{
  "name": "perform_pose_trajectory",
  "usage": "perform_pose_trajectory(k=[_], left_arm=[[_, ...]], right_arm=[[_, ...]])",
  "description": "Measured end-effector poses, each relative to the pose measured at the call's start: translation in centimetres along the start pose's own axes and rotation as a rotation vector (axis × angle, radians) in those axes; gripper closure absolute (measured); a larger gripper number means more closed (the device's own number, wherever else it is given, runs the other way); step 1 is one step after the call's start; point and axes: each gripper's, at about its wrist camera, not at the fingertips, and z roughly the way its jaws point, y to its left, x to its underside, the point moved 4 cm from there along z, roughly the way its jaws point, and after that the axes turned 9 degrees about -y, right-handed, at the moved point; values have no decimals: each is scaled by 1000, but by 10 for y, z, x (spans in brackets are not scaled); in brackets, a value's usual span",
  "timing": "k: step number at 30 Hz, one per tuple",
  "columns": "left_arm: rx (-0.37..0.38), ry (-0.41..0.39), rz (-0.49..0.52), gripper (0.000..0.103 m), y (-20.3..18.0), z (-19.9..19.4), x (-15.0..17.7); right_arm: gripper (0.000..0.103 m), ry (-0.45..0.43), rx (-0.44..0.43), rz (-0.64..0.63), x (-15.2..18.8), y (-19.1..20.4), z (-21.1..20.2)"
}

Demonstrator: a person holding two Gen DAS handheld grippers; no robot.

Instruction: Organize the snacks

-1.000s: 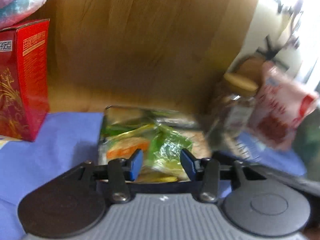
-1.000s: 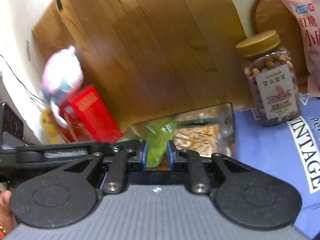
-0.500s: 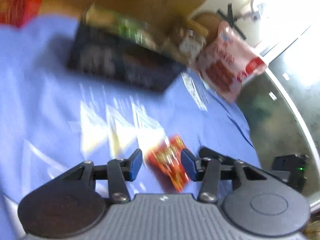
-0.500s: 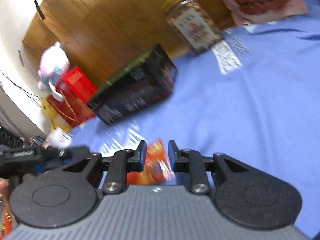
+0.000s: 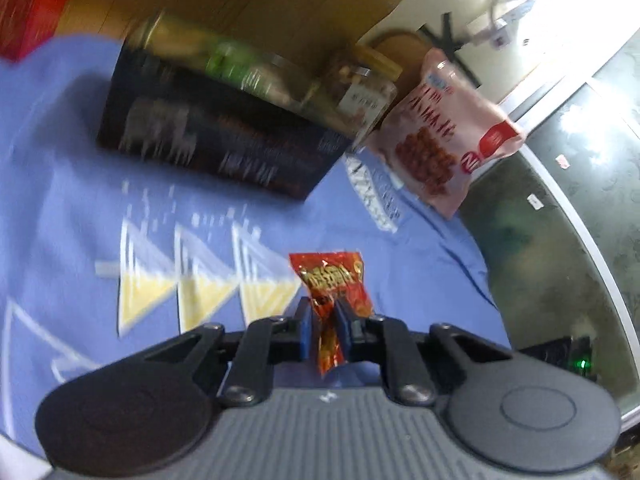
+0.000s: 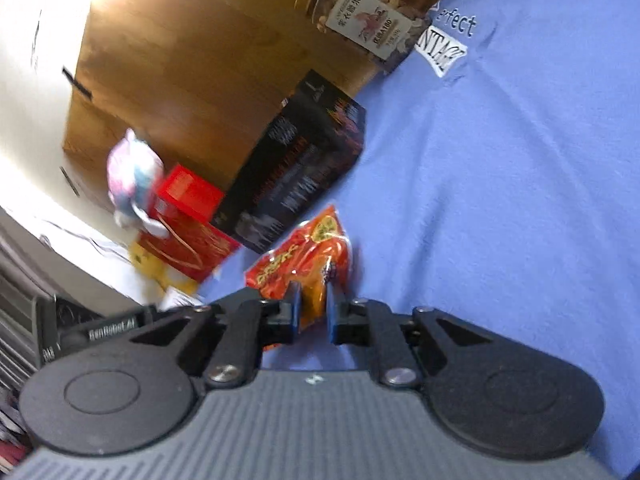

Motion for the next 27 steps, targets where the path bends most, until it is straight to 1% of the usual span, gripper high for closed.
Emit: perform_pose_trajectory(k=[1,3,5,6,8,9,10,11,12,13,15,17,20,23,25,27], left_arm=[[3,-17,15,90,-2,-2,-10],[9,-76,45,89,-5,-5,-42],[-11,-134,64,89,-2,-2,-78],[-34,-157,78,89,2,3,-96],[-116,-183,123,86,6,14,-127],[-169,-190,151,81,9,23,-140],[-209,-191,188,79,11,33,-150],[-255,-184,221,78,13,41,-156],[-310,-173,231,78,16,46,-162],[-325,-162,218,77,19,46,-164],[-308,-160,157,78,24,36,-163],[-280,-177,133,77,23,20,-155],[-238,-202,170,77,19,2,-128],[-209,-232,241,77,9,-7,-87],[-209,-237,277,75,-1,-11,-57],[-240,-220,310,75,-12,-16,-30]], right_arm=[[90,-16,-11,-44,-9,13,3],[90,-42,-36,-148,-31,41,19],[90,-49,-75,-206,-56,62,51],[88,-46,-86,-219,-64,66,66],[85,-28,-82,-257,-80,69,106],[81,-12,-61,-297,-83,69,124],[81,7,-32,-359,-83,71,141],[81,18,9,-424,-81,73,150],[82,16,42,-464,-80,73,153],[81,6,60,-473,-80,73,150],[81,-7,64,-421,-83,70,136],[81,-33,58,-399,-84,69,115],[81,-58,53,-437,-74,65,82],[77,-93,74,-458,-52,51,44],[75,-113,89,-451,-33,41,16],[75,-129,136,-451,-12,36,-9]])
